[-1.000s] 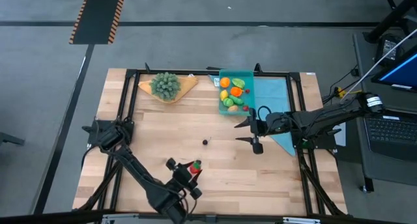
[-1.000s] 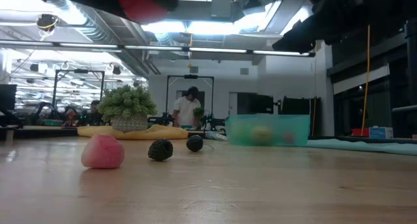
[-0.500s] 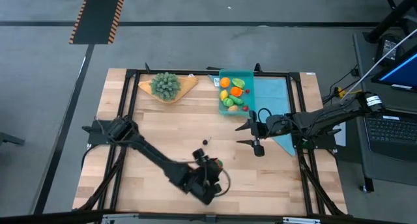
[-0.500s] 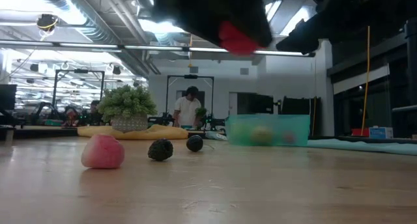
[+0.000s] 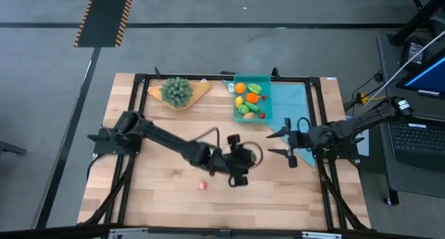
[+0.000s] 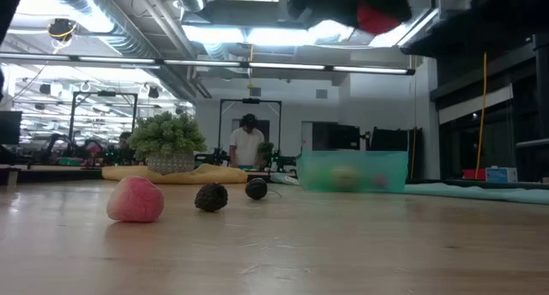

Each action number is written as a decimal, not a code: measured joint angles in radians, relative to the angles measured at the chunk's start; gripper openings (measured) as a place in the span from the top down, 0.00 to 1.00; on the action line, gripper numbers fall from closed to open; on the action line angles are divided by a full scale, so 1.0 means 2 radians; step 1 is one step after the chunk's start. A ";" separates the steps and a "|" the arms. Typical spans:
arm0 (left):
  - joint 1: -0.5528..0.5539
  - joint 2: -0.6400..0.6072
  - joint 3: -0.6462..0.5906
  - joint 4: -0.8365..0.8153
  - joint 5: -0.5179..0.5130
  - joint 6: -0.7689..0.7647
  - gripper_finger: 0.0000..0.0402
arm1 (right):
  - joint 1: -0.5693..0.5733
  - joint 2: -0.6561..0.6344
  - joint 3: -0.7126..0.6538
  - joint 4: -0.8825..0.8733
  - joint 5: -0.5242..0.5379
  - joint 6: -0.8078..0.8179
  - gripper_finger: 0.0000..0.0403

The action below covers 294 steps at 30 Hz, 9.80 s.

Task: Pick and placing Produce into tupperware
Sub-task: Put the red strawberry into the blue bin

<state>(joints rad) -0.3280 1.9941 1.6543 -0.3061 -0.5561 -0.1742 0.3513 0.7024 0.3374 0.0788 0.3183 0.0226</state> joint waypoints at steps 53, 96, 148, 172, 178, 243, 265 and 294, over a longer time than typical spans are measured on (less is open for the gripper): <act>0.238 -0.293 -0.484 0.441 0.288 0.080 0.53 | -0.083 0.018 -0.090 0.185 0.002 0.045 0.41; 0.239 -0.336 -0.523 0.336 0.270 0.134 0.53 | -0.199 0.318 0.055 0.340 -0.122 0.232 0.41; 0.206 -0.336 -0.468 0.235 0.222 0.250 0.53 | -0.201 0.515 0.237 0.372 -0.154 0.300 0.27; 0.207 -0.337 -0.468 0.227 0.217 0.255 0.53 | -0.212 0.543 0.291 0.326 -0.148 0.274 0.27; 0.207 -0.337 -0.468 0.228 0.215 0.255 0.53 | -0.211 0.543 0.291 0.331 -0.125 0.281 0.27; 0.203 -0.346 -0.469 0.218 0.172 0.265 0.43 | -0.234 0.541 0.293 0.326 -0.149 0.319 0.54; 0.198 -0.474 -0.469 0.038 0.173 0.232 0.43 | -0.312 0.516 0.292 0.299 -0.243 0.281 0.55; 0.199 -0.475 -0.494 0.075 0.170 0.210 0.43 | -0.347 0.341 0.235 0.050 -0.082 0.142 0.55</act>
<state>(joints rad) 0.0697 1.0443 0.6657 -0.1570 -0.2153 0.2451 -0.3428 1.3850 0.8072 0.1782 0.1535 0.3058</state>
